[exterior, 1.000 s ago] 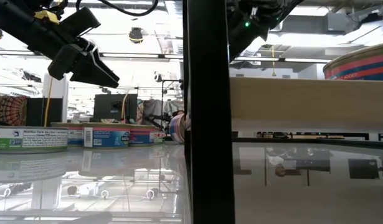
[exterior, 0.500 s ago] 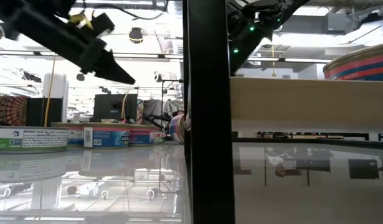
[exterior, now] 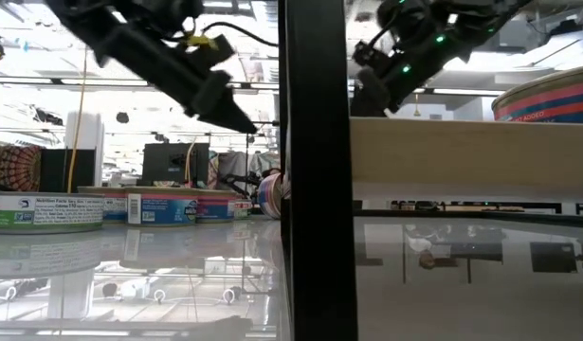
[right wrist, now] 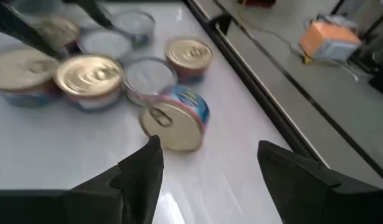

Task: Stack canned seafood by type on shelf
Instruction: Stack the blue pink tuna can on top of the blue pink tuna can on the shelf

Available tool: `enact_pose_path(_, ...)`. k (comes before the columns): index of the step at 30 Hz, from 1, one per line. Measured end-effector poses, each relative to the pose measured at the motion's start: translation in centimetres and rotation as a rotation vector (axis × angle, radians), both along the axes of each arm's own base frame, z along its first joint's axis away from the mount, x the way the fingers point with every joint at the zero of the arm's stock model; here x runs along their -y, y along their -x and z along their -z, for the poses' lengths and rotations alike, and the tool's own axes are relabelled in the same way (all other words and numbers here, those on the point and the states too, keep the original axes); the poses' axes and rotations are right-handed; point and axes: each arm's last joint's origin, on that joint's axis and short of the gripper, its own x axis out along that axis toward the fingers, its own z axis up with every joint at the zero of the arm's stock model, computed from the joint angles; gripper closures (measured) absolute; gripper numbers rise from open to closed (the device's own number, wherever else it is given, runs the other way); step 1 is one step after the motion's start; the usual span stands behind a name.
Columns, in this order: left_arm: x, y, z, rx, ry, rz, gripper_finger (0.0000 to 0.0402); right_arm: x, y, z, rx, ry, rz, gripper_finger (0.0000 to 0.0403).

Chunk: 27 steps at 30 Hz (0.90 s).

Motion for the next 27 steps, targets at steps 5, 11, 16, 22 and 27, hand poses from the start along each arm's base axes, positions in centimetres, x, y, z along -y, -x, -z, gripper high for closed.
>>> enact_pose_path(5, -2.6, -1.9, -0.1, 0.031, 0.111, 0.0, 0.0149, -1.3, 0.6, -0.3, 0.089, 0.021, -0.035, 0.0117)
enact_pose_path(11, -5.1, -3.7, 1.1, 0.091, 0.259, 0.035, 0.0089, -2.2, 0.6, 0.3, 0.062, 0.013, -0.069, 0.0117)
enact_pose_path(16, -6.2, -5.5, 2.9, 0.008, 0.175, -0.089, 0.0041, -2.5, 0.4, 0.3, 0.07, 0.014, -0.079, 0.0117)
enact_pose_path(22, -7.9, -7.2, 4.4, -0.016, 0.182, -0.118, 0.0029, -2.5, 0.3, 0.2, 0.086, 0.018, -0.08, 0.0117)
enact_pose_path(27, -9.9, -6.2, 6.2, -0.048, 0.28, -0.158, 0.0032, -2.7, 0.3, 0.1, 0.094, 0.02, -0.087, 0.0117)
